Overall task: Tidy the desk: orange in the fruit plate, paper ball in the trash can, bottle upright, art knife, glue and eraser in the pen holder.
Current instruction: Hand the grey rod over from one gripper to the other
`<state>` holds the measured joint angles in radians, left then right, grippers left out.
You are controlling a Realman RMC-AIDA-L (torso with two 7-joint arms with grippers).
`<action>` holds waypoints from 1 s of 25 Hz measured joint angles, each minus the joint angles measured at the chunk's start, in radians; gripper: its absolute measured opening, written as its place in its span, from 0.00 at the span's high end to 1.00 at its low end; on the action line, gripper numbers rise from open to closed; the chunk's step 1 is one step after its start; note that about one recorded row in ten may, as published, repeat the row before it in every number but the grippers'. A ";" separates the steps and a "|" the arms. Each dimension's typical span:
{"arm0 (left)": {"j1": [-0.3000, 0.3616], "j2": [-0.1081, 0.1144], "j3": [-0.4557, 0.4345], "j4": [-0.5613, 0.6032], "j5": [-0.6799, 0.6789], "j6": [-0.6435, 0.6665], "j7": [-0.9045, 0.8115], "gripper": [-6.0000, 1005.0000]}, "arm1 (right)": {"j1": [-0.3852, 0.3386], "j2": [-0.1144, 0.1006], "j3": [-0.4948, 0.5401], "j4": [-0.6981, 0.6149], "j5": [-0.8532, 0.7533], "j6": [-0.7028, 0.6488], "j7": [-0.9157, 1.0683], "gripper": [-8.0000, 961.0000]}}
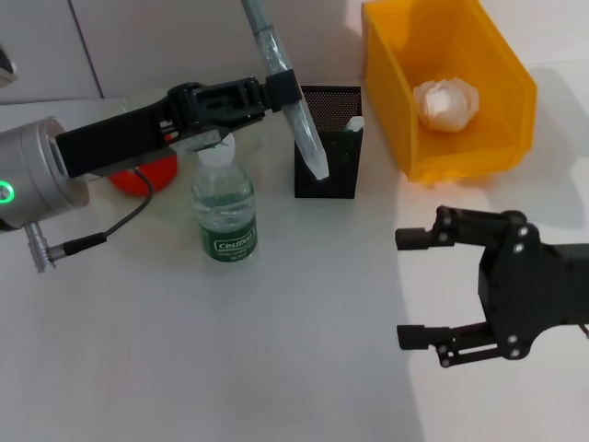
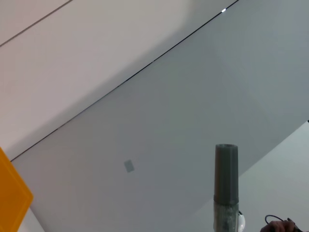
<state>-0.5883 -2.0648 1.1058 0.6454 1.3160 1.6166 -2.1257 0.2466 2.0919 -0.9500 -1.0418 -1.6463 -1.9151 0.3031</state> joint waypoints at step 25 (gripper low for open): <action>0.035 -0.001 0.148 -0.034 0.033 -0.058 -0.230 0.86 | -0.206 0.000 -0.205 -0.108 0.136 0.090 -0.603 0.13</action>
<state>-0.5538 -2.0656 1.2534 0.6116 1.3494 1.5581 -2.3560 0.0408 2.0922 -1.1551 -1.1496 -1.5107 -1.8254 -0.2998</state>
